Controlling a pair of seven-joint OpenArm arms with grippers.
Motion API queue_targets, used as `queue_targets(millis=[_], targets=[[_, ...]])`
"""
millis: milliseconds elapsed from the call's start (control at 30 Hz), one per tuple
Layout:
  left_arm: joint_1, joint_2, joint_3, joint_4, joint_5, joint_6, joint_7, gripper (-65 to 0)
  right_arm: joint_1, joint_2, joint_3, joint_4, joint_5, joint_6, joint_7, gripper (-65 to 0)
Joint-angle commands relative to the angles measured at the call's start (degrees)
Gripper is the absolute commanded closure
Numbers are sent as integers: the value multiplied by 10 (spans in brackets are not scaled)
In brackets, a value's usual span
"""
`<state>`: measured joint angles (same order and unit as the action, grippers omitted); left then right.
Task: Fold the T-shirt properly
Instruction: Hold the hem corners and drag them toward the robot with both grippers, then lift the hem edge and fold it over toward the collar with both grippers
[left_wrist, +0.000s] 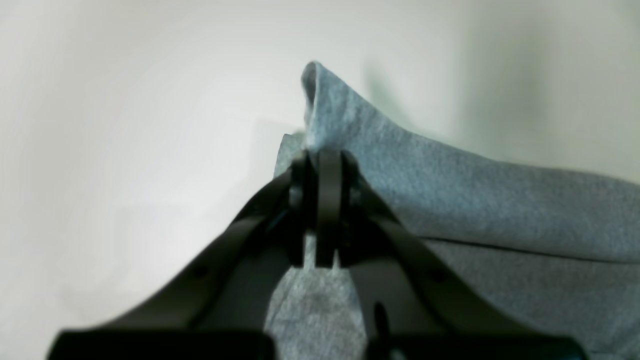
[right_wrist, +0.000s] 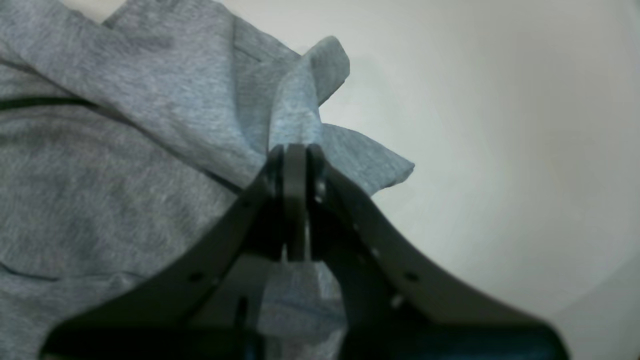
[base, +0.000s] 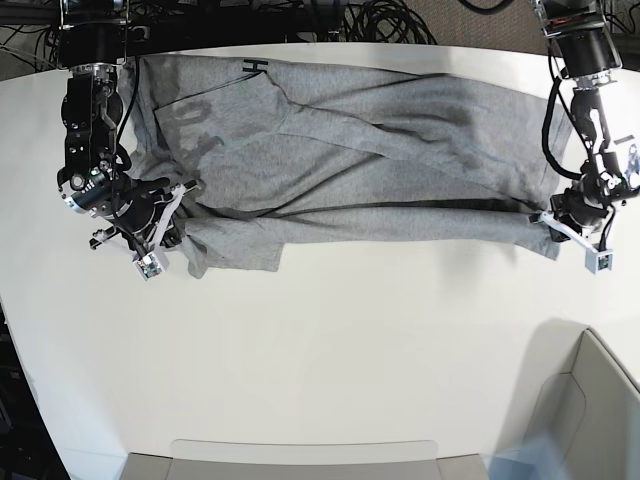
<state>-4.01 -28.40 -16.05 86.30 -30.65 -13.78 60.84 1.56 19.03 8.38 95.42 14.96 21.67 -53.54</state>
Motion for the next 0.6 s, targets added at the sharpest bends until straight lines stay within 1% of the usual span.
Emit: queue_targets(millis=[0, 200, 300, 467, 567], targets=[[-10, -9, -5, 10, -1, -1, -13, 0, 5, 7, 4, 12, 3, 2, 13, 0], [-10, -9, -6, 13, -2, -1, -10, 0, 0, 8, 4, 40, 3, 2, 13, 0], [-10, -9, -6, 34, -2, -1, -8, 0, -5, 8, 4, 56, 3, 2, 13, 0], [10, -11, -6, 47, -2, -1, -8, 0, -16, 8, 4, 85, 3, 2, 12, 0], [11, -10, -6, 48, -2, -1, -8, 0, -26, 7, 20, 97, 3, 2, 12, 0]])
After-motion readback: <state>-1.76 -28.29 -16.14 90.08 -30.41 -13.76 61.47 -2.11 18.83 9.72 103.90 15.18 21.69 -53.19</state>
